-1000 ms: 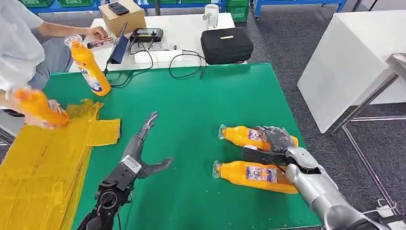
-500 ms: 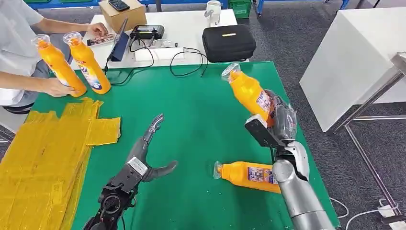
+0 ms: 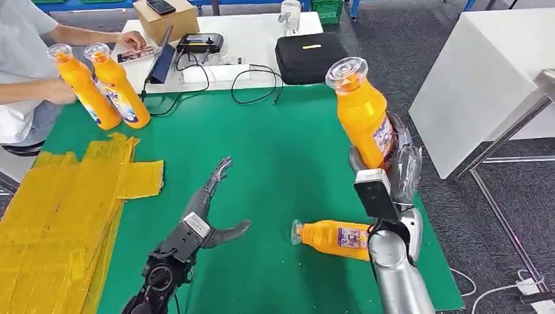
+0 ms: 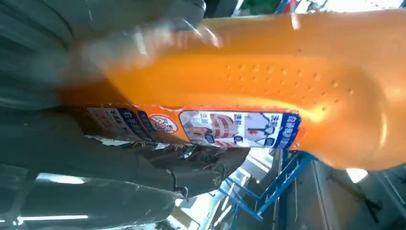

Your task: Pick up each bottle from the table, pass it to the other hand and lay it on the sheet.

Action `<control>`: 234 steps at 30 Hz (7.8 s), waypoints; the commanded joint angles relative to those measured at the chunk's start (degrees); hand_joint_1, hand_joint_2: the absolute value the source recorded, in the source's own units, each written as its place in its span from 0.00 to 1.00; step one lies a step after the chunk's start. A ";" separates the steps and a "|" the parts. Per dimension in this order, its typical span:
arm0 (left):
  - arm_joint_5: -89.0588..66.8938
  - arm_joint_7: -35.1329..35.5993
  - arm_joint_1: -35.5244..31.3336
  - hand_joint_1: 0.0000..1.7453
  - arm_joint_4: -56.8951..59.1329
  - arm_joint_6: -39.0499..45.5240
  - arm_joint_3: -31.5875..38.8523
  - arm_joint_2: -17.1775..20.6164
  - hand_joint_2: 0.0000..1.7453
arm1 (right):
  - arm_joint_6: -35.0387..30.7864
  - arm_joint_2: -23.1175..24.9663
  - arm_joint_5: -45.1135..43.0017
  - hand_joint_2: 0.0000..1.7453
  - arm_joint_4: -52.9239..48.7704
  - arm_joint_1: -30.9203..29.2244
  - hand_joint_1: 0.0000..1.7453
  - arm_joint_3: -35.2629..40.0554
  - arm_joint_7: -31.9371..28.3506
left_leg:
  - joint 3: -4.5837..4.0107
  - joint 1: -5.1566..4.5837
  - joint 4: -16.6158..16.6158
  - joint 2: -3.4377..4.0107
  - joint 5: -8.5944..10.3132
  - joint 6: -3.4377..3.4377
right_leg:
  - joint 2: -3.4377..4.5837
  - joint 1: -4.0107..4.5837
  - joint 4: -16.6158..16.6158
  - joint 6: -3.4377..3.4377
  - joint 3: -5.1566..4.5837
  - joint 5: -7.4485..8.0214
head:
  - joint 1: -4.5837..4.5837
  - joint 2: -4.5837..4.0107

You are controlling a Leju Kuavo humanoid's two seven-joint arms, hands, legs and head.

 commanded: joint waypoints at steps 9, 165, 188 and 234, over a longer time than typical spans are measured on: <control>4.76 2.50 -5.75 0.00 3.54 -6.51 -5.13 0.48 1.00 | 28.12 4.65 -16.26 1.00 16.55 -2.61 1.00 11.77 -5.93 | 0.08 0.07 -0.03 0.06 0.00 -0.04 | 0.05 0.06 -0.06 -0.01 0.11 0.03 | 0.04 0.00; -60.93 28.23 -20.01 0.01 54.81 26.71 9.23 19.79 1.00 | 5.62 0.42 -11.51 1.00 -2.66 3.92 0.00 14.59 -8.31 | 0.16 0.14 -0.06 0.22 0.05 -0.15 | 0.24 0.18 -0.06 -0.01 0.16 0.05 | 0.04 0.00; -60.97 32.32 -18.65 0.00 56.95 14.09 10.73 19.69 1.00 | 7.54 1.17 -10.49 1.00 -0.43 2.00 0.00 15.01 -7.43 | 1.55 0.07 -0.60 0.54 0.08 -0.42 | 0.51 0.10 -0.08 -0.39 1.28 0.18 | 0.02 0.00; -6.62 0.41 -5.31 0.00 -0.46 22.17 17.34 3.98 1.00 | 6.88 1.72 -7.58 1.00 -3.85 7.79 0.00 10.70 -5.80 | 0.48 0.07 -0.31 0.04 0.13 -0.45 | 0.10 0.06 0.05 -0.35 0.20 0.00 | 0.04 0.00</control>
